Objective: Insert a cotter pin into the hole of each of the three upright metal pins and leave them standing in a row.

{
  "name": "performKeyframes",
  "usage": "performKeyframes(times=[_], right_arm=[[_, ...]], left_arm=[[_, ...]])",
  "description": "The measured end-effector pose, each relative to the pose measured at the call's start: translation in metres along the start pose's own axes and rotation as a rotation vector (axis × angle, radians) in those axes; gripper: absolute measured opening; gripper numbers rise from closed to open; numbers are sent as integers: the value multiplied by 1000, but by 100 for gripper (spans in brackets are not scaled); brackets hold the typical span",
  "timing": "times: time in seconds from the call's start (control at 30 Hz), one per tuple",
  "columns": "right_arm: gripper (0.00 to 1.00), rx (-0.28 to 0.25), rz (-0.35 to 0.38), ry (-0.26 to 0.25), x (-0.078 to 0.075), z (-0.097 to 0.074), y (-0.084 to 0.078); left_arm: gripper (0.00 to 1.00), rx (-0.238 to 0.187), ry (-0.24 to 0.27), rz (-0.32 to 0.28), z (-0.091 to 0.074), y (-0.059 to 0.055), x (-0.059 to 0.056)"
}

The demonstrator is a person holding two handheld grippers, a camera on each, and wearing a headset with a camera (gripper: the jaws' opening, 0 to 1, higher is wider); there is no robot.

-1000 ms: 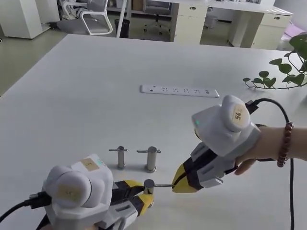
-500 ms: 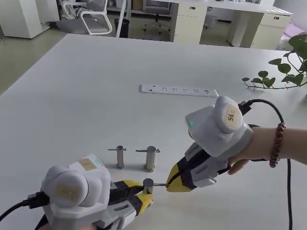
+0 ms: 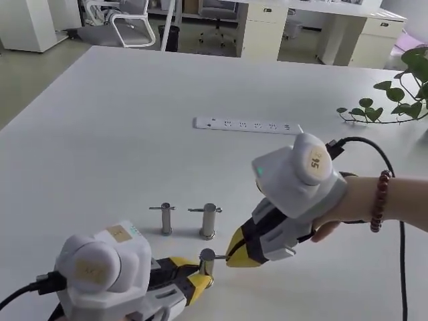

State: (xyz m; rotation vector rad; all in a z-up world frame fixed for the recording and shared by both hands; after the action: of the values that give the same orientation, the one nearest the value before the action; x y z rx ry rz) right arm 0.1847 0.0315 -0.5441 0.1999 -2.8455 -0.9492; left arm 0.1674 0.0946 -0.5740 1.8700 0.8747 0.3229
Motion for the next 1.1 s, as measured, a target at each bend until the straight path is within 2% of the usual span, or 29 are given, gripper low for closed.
performKeyframes(times=[0.03,0.07,0.1,0.17,0.23,0.6,0.9,1.1], right_arm=[[0,-1,3,1,0,1,0],[0,-1,3,-3,0,2,1],[0,-1,2,-13,-1,3,2],[0,-1,-1,-9,0,5,2],[0,0,-5,-11,0,6,2],[0,-4,12,-19,0,6,2],[0,-26,25,-36,0,6,5],[2,-21,35,-39,0,5,4]], left_arm=[[5,5,-1,-2,0,-1,0],[0,48,-8,-12,-1,-9,-2],[0,20,-2,-10,0,-6,-1],[0,9,6,-30,0,-5,-1],[0,9,7,-3,1,-3,-2],[0,15,4,24,2,-2,-2],[8,15,10,33,2,-1,-2],[9,13,14,33,3,-1,-2]])
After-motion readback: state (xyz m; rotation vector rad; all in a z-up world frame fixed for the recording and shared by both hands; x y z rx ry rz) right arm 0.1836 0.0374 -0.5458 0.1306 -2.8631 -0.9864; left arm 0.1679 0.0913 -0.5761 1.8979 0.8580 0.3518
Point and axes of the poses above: the centre of the closed fingertips' face, and the gripper's own axes: z roughly forward along the fingers, x roughly to its left, y roughly out of its top, the point moved 3 cm from there along -z, roughly backward along the fingers, and after that the axes turned 3 degrees about y, right-handed, at the moved point
